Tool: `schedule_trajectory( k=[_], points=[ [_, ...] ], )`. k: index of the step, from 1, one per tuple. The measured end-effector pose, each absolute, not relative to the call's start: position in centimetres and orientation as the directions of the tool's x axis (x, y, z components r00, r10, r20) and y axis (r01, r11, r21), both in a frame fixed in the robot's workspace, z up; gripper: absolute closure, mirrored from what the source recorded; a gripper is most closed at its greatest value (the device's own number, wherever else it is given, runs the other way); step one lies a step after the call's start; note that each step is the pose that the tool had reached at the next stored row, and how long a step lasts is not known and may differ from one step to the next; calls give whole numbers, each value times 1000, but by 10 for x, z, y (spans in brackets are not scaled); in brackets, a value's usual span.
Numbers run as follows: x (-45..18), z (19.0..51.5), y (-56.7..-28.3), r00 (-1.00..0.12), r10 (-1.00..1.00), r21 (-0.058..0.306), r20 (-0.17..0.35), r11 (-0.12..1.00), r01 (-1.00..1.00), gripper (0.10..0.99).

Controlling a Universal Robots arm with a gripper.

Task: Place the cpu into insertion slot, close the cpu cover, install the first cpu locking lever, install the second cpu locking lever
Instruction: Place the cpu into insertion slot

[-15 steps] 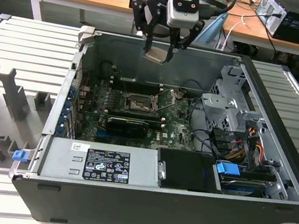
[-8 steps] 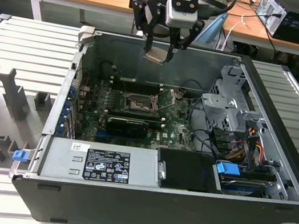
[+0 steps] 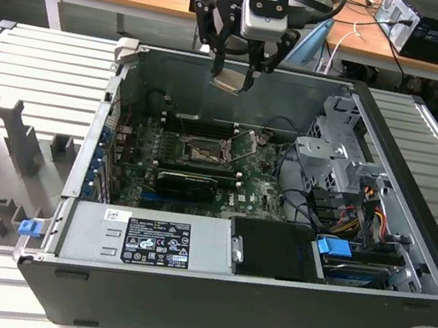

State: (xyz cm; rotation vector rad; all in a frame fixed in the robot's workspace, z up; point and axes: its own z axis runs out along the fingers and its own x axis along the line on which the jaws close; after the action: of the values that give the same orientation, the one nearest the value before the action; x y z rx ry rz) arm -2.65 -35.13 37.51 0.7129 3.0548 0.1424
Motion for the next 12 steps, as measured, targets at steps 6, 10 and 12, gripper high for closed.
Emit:
schedule_trajectory(
  k=[6, 10, 12],
  points=[
    [-27, 375, -351, -889, 458, 89, 19, 884, 458, 557],
    [-27, 375, -351, -883, 468, 88, 19, 879, 468, 557],
    [-27, 375, -351, -880, 474, 88, 19, 876, 473, 557]
  ],
)
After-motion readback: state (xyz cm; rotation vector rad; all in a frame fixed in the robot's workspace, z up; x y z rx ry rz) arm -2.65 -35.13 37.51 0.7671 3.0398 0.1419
